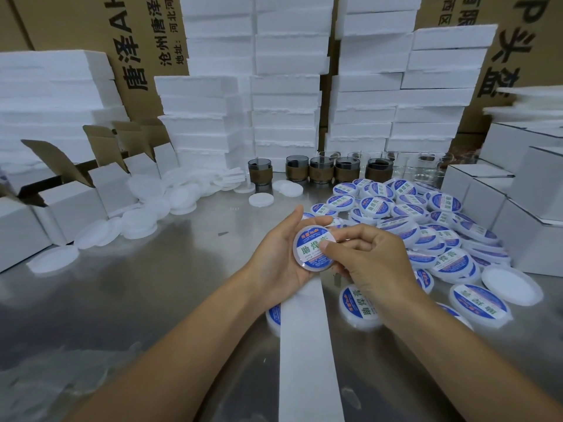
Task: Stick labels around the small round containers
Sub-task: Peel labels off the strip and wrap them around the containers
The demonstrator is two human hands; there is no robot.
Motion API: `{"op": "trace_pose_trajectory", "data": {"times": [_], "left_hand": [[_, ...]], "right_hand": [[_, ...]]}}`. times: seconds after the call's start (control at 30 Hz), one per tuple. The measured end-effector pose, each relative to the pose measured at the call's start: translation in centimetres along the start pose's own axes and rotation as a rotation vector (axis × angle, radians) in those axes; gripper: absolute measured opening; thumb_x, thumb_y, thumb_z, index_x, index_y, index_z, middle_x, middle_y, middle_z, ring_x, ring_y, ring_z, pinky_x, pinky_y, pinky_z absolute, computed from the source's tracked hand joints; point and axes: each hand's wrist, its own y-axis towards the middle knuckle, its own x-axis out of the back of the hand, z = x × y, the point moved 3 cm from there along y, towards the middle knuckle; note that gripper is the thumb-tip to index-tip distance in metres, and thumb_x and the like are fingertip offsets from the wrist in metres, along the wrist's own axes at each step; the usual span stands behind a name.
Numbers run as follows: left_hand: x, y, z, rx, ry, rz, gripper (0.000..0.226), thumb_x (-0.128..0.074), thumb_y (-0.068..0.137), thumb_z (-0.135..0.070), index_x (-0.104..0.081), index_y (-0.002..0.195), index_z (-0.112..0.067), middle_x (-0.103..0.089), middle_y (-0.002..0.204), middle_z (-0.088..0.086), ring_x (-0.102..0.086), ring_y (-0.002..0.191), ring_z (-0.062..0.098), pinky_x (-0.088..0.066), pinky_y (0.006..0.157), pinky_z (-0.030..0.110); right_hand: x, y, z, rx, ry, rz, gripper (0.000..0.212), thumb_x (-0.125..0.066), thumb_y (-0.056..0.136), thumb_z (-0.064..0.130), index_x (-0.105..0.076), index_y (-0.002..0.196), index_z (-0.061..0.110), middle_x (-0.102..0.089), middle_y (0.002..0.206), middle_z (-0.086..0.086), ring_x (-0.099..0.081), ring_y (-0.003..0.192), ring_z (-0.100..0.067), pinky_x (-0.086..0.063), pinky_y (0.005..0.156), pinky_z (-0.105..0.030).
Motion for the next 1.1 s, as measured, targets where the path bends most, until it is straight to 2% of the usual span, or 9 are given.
{"op": "trace_pose_trajectory", "data": {"times": [0.17,0.4,0.47,0.53,0.63,0.77,0.9,1.0,1.1], "left_hand": [[-0.3,-0.1,0.0,-0.012,0.0,0.094,0.038,-0.051,0.073,-0.019,-0.059,0.107,-0.004,-0.071,0.1,0.017,-0.071,0.086,0.025,-0.059,0.068,0.032],[-0.5,0.2,0.2,-0.048,0.089,0.213,0.053,-0.044,0.062,0.01,-0.054,0.114,0.0,-0.066,0.112,0.022,-0.066,0.102,0.032,-0.056,0.082,0.035],[-0.5,0.4,0.3,-0.061,0.113,0.22,0.049,-0.043,0.066,0.01,-0.055,0.112,-0.001,-0.067,0.112,0.02,-0.066,0.103,0.031,-0.057,0.08,0.034],[-0.3,0.5,0.5,-0.078,0.126,0.217,0.043,-0.047,0.074,0.012,-0.056,0.113,-0.001,-0.067,0.113,0.019,-0.065,0.104,0.031,-0.056,0.081,0.034],[-0.2,0.5,0.7,-0.11,0.152,0.205,0.037,-0.049,0.079,0.01,-0.059,0.112,-0.002,-0.068,0.11,0.016,-0.067,0.101,0.027,-0.056,0.079,0.032],[-0.1,0.6,0.9,-0.113,0.195,0.174,0.034,-0.046,0.087,0.001,-0.056,0.119,0.001,-0.07,0.103,0.011,-0.068,0.095,0.021,-0.055,0.079,0.03],[-0.1,0.7,1.1,-0.111,0.243,0.123,0.035,-0.037,0.098,-0.007,-0.049,0.128,0.006,-0.07,0.096,0.01,-0.068,0.088,0.018,-0.054,0.075,0.028],[0.2,0.8,1.0,-0.135,0.205,0.078,0.03,-0.039,0.098,-0.011,-0.058,0.118,0.002,-0.072,0.092,0.008,-0.07,0.081,0.016,-0.057,0.069,0.027],[0.4,0.9,0.7,-0.186,0.151,0.04,0.024,-0.048,0.091,-0.016,-0.068,0.101,-0.007,-0.071,0.105,0.012,-0.068,0.097,0.023,-0.055,0.087,0.034]], "right_hand": [[0.1,0.2,-0.2,0.0,-0.009,-0.031,0.012,-0.076,0.074,0.01,-0.064,0.077,0.011,-0.069,0.059,-0.005,-0.058,0.042,-0.005,-0.048,0.042,-0.018],[0.2,0.4,-0.6,0.038,-0.075,-0.075,0.012,-0.075,0.074,0.014,-0.063,0.074,0.014,-0.067,0.055,0.0,-0.058,0.041,-0.003,-0.044,0.039,-0.015],[0.2,0.5,-0.6,0.075,-0.124,-0.093,0.014,-0.075,0.075,0.019,-0.062,0.073,0.015,-0.068,0.056,0.0,-0.062,0.047,-0.008,-0.048,0.045,-0.018],[0.2,0.6,-0.7,0.108,-0.148,-0.112,0.015,-0.072,0.078,0.022,-0.061,0.073,0.014,-0.067,0.059,-0.003,-0.067,0.057,-0.019,-0.054,0.058,-0.03],[0.2,0.7,-0.8,0.146,-0.236,-0.135,0.015,-0.065,0.084,0.025,-0.058,0.075,0.016,-0.063,0.063,-0.005,-0.066,0.067,-0.027,-0.051,0.066,-0.035],[0.1,0.5,-0.7,0.261,-0.409,-0.139,0.014,-0.056,0.088,0.022,-0.05,0.076,0.018,-0.056,0.064,0.004,-0.056,0.063,-0.013,-0.042,0.057,-0.028],[-0.1,0.3,-0.5,0.431,-0.633,-0.122,0.017,-0.049,0.092,0.028,-0.044,0.085,0.013,-0.05,0.064,0.001,-0.05,0.064,-0.018,-0.034,0.053,-0.032],[-0.3,0.2,-0.6,0.487,-0.701,-0.111,0.02,-0.047,0.093,0.035,-0.039,0.087,0.017,-0.051,0.062,0.002,-0.05,0.062,-0.019,-0.03,0.051,-0.032],[0.2,0.5,-0.6,0.403,-0.609,-0.163,0.031,-0.054,0.086,0.046,-0.04,0.083,0.019,-0.053,0.058,0.004,-0.053,0.058,-0.014,-0.033,0.05,-0.028]]}}
